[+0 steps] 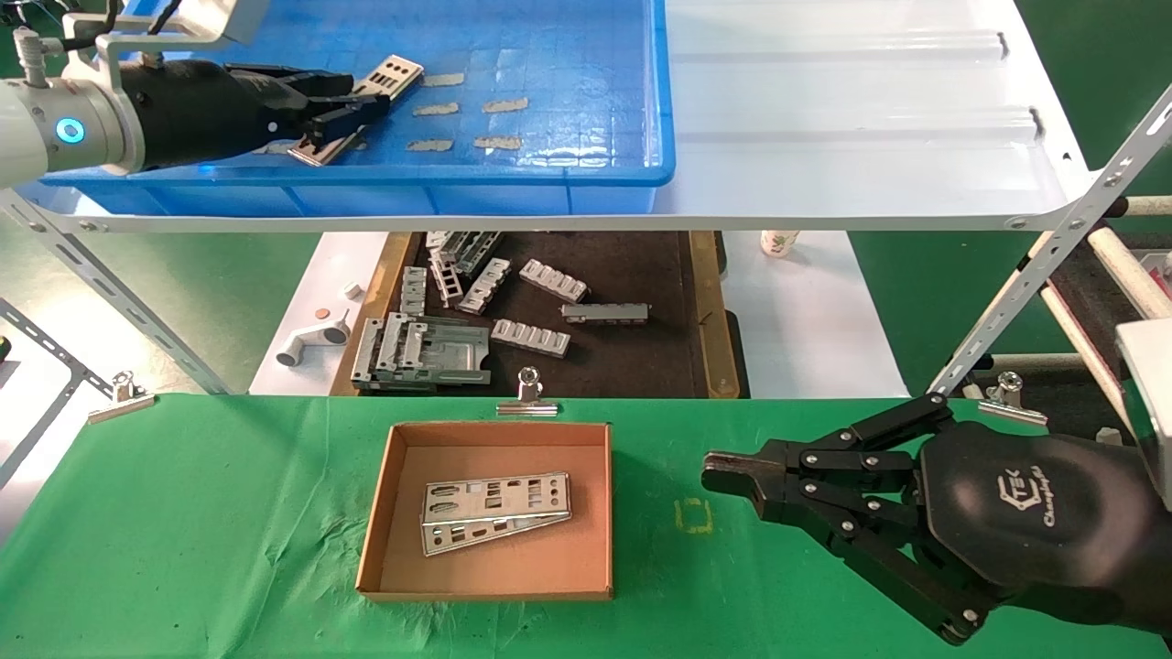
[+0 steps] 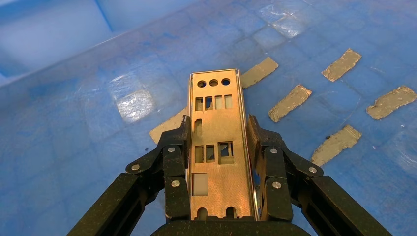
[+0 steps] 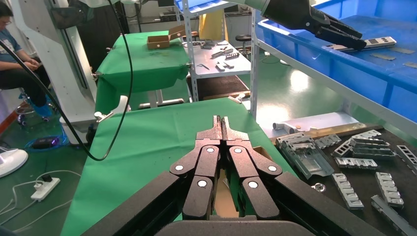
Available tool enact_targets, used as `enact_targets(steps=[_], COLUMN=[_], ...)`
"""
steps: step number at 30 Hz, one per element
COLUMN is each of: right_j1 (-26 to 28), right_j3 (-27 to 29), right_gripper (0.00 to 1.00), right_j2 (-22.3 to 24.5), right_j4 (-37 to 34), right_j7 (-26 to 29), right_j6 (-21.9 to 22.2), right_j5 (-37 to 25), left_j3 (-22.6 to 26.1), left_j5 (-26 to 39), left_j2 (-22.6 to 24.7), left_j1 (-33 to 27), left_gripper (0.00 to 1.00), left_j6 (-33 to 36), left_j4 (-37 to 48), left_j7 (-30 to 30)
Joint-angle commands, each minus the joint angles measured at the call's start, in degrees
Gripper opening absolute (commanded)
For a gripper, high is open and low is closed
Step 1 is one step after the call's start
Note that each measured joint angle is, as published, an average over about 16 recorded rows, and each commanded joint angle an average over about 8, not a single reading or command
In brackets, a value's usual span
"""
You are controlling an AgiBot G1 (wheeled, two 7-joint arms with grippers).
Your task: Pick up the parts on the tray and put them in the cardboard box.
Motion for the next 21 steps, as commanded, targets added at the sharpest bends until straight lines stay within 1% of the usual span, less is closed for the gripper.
enact_targets(steps=[1, 16, 19, 21], right_j1=[0.0, 0.0, 0.0, 0.0], right_j3=[0.0, 0.0, 0.0, 0.0], right_gripper=[0.0, 0.0, 0.0, 0.0], right_j2=[0.0, 0.0, 0.0, 0.0], right_j4=[0.0, 0.0, 0.0, 0.0], right_j7=[0.0, 0.0, 0.0, 0.0], right_j6=[0.0, 0.0, 0.0, 0.0], right_j5=[0.0, 0.0, 0.0, 0.0], left_j3=[0.0, -0.9, -1.1, -1.3], left_j5=[0.0, -1.3, -1.7, -1.9], left_j2=[0.0, -0.7, -1.2, -1.7], left_j1=[0.0, -1.8, -2.5, -3.0], left_gripper=[0.0, 0.0, 0.0, 0.0], left_j6=[0.0, 1.5, 3.3, 5.7], left_j4=[0.0, -0.7, -1.3, -2.0], left_j7=[0.1, 1.1, 1.8, 2.7])
